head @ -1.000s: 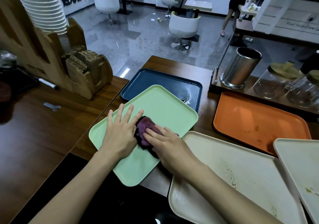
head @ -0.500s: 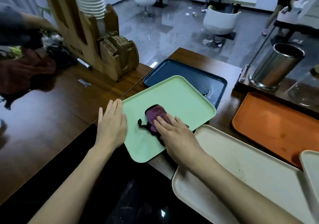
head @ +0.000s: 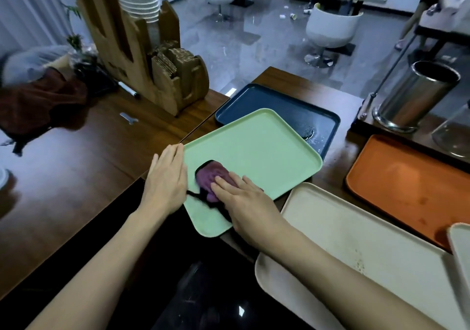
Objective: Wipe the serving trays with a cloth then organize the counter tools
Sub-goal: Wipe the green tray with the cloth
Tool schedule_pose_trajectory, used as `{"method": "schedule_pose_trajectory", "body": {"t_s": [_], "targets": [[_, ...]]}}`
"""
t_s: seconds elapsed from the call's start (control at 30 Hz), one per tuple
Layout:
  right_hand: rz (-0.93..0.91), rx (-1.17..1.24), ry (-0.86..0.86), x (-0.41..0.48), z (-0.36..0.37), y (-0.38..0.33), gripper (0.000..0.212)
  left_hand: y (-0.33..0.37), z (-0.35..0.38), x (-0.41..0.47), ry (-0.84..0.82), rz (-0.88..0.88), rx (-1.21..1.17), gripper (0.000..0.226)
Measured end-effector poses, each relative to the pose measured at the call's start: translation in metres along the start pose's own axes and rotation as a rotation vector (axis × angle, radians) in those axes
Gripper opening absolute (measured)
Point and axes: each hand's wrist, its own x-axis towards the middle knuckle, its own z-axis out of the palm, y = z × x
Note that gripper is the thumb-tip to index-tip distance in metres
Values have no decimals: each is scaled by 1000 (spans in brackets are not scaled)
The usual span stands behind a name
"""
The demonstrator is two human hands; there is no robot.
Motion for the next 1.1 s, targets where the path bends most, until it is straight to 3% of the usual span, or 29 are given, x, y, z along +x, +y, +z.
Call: {"method": "schedule_pose_trajectory", "body": {"t_s": [0.13, 0.23, 0.4, 0.67, 0.97, 1.1], "targets": [[258, -105, -42, -5, -38, 82, 59, -1, 2, 2, -35, -20, 20, 52], [369, -104, -45, -4, -56, 105, 56, -6, 1, 2, -59, -4, 35, 56], [277, -98, -13, -10, -32, 71, 61, -10, 0, -1, -49, 15, 5, 60], [94, -74, 7, -5, 1, -70, 57, -2, -11, -5, -26, -14, -35, 70], [106, -87, 52, 11, 18, -61, 50, -4, -16, -5, -52, -50, -159, 79], [175, -17, 13, 44, 23, -60, 56, -10, -18, -4, -50, -56, -227, 82]]}}
